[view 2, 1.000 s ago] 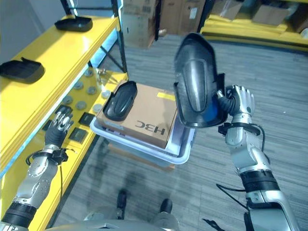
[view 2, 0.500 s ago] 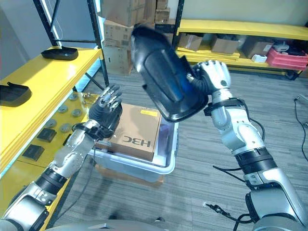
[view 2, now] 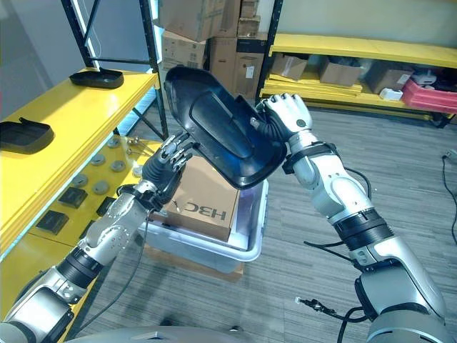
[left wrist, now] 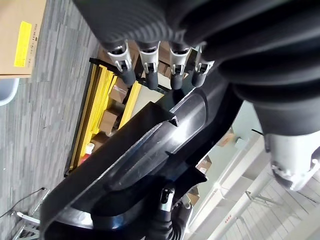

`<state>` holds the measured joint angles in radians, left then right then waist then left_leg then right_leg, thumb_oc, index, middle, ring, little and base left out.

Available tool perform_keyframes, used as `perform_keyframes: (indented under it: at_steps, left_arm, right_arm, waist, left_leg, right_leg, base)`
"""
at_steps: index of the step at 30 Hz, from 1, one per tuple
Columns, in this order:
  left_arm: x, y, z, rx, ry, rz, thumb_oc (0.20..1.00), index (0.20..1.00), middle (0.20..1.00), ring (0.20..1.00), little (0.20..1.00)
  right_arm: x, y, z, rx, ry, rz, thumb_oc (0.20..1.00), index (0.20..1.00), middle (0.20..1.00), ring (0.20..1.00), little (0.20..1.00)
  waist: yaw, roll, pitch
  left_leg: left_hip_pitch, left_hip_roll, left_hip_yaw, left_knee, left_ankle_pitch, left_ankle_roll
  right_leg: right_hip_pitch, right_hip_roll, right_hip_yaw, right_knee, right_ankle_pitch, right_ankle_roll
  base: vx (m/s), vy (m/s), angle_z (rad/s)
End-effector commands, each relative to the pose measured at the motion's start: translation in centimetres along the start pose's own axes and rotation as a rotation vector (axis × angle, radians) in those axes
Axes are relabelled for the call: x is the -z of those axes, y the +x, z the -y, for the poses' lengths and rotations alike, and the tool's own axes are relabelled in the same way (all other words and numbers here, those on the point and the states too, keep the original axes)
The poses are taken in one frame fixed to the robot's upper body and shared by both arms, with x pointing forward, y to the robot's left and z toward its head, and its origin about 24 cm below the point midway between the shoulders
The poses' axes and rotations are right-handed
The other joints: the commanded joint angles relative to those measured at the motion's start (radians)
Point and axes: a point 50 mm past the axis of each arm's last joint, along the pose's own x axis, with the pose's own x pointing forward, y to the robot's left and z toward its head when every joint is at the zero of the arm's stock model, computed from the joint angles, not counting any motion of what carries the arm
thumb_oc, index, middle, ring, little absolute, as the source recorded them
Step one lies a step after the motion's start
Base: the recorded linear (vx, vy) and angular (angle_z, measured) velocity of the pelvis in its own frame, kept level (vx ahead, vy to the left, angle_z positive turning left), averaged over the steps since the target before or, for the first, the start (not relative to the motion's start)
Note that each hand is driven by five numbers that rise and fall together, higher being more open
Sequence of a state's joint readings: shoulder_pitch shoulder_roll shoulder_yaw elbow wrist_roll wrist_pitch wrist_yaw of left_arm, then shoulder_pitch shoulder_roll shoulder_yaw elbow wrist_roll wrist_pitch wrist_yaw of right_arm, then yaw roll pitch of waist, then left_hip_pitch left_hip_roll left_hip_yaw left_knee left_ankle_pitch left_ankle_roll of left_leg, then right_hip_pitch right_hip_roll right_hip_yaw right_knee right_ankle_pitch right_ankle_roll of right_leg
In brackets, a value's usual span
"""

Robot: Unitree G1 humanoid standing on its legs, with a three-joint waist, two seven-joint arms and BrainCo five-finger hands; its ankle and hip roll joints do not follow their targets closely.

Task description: Move parts from the plastic box to the shelf.

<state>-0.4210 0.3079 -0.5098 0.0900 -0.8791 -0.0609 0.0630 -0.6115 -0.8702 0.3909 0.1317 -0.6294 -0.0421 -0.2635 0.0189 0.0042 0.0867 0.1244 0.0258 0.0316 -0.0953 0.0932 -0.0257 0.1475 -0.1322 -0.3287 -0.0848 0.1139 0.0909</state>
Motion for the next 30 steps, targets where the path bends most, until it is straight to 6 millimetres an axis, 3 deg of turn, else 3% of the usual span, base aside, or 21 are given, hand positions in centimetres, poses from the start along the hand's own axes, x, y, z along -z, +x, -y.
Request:
perform_keyframes:
  at_steps: [1, 10, 19, 20, 21, 30]
  left_arm:
    - [-1.2, 2.1, 1.9, 0.082, 0.106, 0.036, 1.0, 1.0, 1.0, 1.0, 1.0]
    - [-1.1, 3.0, 1.1, -0.052, 0.122, 0.059, 1.0, 1.0, 1.0, 1.0, 1.0]
    - [-2.3, 4.0, 2.1, -0.031, 0.065, 0.102, 1.0, 1.0, 1.0, 1.0, 1.0]
    - [-2.7, 4.0, 2.4, -0.016, 0.052, 0.118, 0.57, 0.57, 0.57, 0.57, 0.57]
    - [-3.0, 4.0, 2.8, -0.003, 0.052, 0.135, 0.2, 0.2, 0.2, 0.2, 0.2]
    - [-3.0, 3.5, 2.4, -0.025, 0.007, 0.18, 0.2, 0.2, 0.2, 0.2, 0.2]
  right_arm:
    - [-3.1, 3.3, 4.0, 0.181, 0.015, 0.145, 0.2, 0.2, 0.2, 0.2, 0.2]
    - [-7.2, 3.7, 4.1, 0.195, 0.078, 0.294, 0.2, 0.2, 0.2, 0.2, 0.2]
    - [-12.2, 3.1, 2.7, 0.085, 0.189, 0.503, 0.2, 0.2, 0.2, 0.2, 0.2]
    - [-13.3, 2.8, 2.3, 0.048, 0.23, 0.548, 0.2, 0.2, 0.2, 0.2, 0.2]
    - [-14.2, 2.4, 1.8, 0.013, 0.265, 0.587, 0.2, 0.2, 0.2, 0.2, 0.2]
    - [-17.0, 1.1, 1.0, -0.04, 0.42, 0.682, 0.2, 0.2, 0.2, 0.2, 0.2]
  waist:
    - [0.022, -0.043, -0.06]
    - [0.03, -0.045, -0.053]
    - [0.033, -0.042, -0.048]
    - [0.033, -0.043, -0.048]
    - [0.033, -0.044, -0.049]
    - [0.031, -0.046, -0.047]
  left_leg:
    - [-0.004, 0.064, 0.005, 0.013, -0.041, -0.072]
    - [-0.011, 0.067, -0.001, 0.015, -0.036, -0.073]
    - [-0.012, 0.065, -0.003, 0.017, -0.036, -0.07]
    - [-0.011, 0.065, -0.002, 0.018, -0.037, -0.07]
    - [-0.01, 0.066, -0.003, 0.018, -0.038, -0.07]
    - [-0.007, 0.068, 0.0, 0.017, -0.037, -0.071]
  right_leg:
    - [0.067, -0.065, 0.003, 0.039, -0.086, 0.079]
    - [0.063, -0.06, -0.006, 0.042, -0.086, 0.076]
    - [0.059, -0.06, -0.002, 0.043, -0.086, 0.074]
    - [0.06, -0.06, -0.002, 0.043, -0.087, 0.074]
    - [0.061, -0.06, -0.003, 0.043, -0.088, 0.074]
    - [0.062, -0.056, 0.0, 0.04, -0.091, 0.07]
  base:
    - [0.0, 0.0, 0.0]
    - [0.0, 0.0, 0.0]
    - [0.0, 0.0, 0.0]
    - [0.0, 0.0, 0.0]
    - [0.0, 0.0, 0.0]
    - [0.0, 0.0, 0.0]
